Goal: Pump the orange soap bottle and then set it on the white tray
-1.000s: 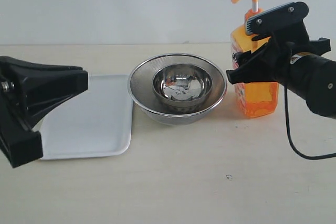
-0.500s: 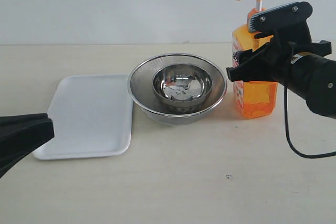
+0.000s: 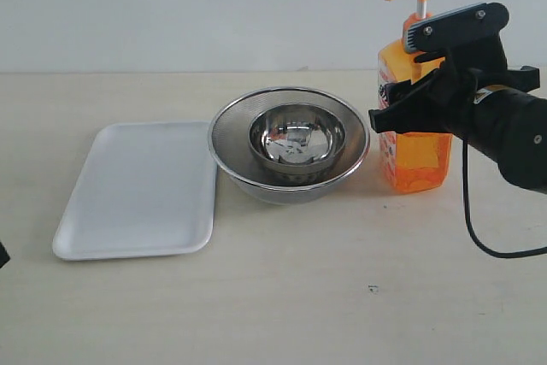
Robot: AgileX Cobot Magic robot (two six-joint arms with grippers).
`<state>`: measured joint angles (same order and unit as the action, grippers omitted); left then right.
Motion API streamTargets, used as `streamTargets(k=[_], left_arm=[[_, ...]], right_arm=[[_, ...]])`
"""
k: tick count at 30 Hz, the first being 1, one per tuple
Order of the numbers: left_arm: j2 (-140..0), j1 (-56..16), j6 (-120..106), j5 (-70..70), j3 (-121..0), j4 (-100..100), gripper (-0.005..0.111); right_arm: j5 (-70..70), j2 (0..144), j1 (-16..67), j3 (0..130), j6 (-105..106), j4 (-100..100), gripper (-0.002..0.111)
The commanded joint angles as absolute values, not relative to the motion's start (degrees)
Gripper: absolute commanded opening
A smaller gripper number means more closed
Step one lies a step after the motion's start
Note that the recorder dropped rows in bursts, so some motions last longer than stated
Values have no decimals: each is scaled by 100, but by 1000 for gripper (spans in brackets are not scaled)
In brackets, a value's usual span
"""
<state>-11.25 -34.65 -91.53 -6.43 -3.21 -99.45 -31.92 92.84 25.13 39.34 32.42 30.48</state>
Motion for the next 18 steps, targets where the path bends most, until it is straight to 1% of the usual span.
streamTargets(k=[1,5,9,14,18], left_arm=[[-549,-3488,-8949,-366,-48,-9995,5],[-2,-3488,-8934,-191,0,-9995,5],[0,-3488,-8926,0,0,-9995,5],[0,-3488,-8810,697,0,-9995,5],[0,-3488,-8495,1519,0,-9995,5]], right_arm=[[-3181,9260,2517,3965,3222,3035,0],[-3159,9260,2517,3965,3149,3035,0],[-3146,9260,2517,3965,3140,3035,0],[-3146,9260,2517,3965,3140,3035,0],[-3145,9260,2517,3965,3140,3057,0]])
